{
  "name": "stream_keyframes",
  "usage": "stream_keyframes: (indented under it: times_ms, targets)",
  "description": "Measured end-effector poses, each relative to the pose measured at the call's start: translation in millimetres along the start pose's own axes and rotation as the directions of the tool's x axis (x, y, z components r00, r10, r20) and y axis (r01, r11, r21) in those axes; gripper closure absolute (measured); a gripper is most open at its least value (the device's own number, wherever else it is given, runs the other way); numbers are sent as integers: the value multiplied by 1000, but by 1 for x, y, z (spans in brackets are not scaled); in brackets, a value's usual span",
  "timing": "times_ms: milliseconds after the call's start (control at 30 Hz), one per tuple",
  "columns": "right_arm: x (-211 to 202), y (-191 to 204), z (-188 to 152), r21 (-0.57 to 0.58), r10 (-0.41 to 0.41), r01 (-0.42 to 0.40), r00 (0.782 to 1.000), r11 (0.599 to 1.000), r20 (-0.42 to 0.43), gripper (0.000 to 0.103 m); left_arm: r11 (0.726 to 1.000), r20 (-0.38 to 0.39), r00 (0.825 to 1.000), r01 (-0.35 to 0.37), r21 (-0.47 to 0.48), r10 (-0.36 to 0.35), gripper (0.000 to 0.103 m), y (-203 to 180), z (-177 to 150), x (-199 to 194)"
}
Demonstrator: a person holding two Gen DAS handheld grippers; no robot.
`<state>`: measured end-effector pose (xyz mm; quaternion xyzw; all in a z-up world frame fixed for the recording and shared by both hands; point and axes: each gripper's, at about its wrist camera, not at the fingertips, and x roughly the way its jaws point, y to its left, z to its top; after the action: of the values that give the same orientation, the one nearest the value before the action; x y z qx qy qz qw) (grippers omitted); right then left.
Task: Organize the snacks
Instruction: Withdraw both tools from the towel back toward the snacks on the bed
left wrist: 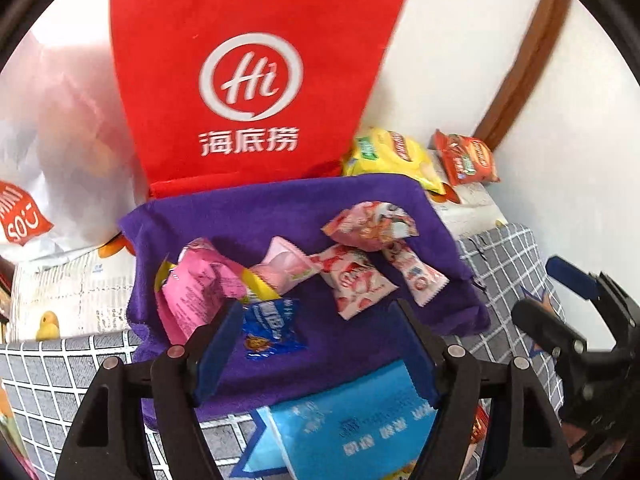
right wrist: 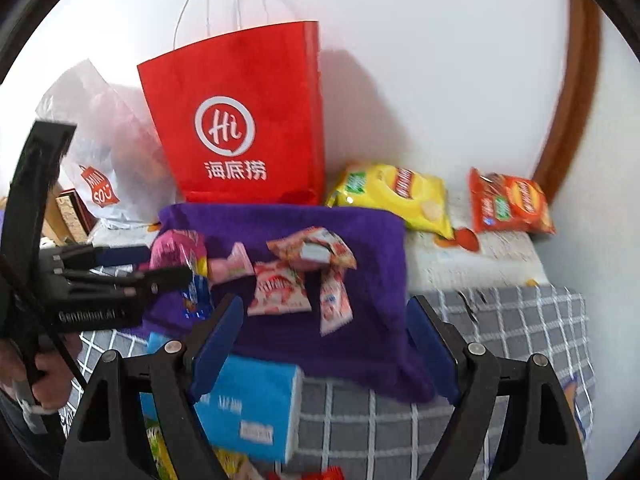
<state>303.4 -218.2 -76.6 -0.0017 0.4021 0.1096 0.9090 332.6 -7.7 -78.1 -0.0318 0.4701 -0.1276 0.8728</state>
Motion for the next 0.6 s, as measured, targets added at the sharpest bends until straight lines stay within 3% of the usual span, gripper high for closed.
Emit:
stream_keyframes:
  times_ms: [200,333,500,600]
  targets:
    - [-31,-7,-32,77,-61,59,998,995,27,20,998,1,999,32,46,-32,29,-17,-3,-12]
    - [-36,-15,-50,142,16,-12,1000,990,-26,20,996,46,999,-18,91,14,29,-22,-7,-26]
    - [-46,-23,-77,156,-48,53,998,986,-34,20,998,66,998,-10,66,5,29,-21,-7,-39]
    - [-47,-28,-95,161,-22,30,998,987,-51,22,998,89,996,-18,67,12,29,-26,-9,-49]
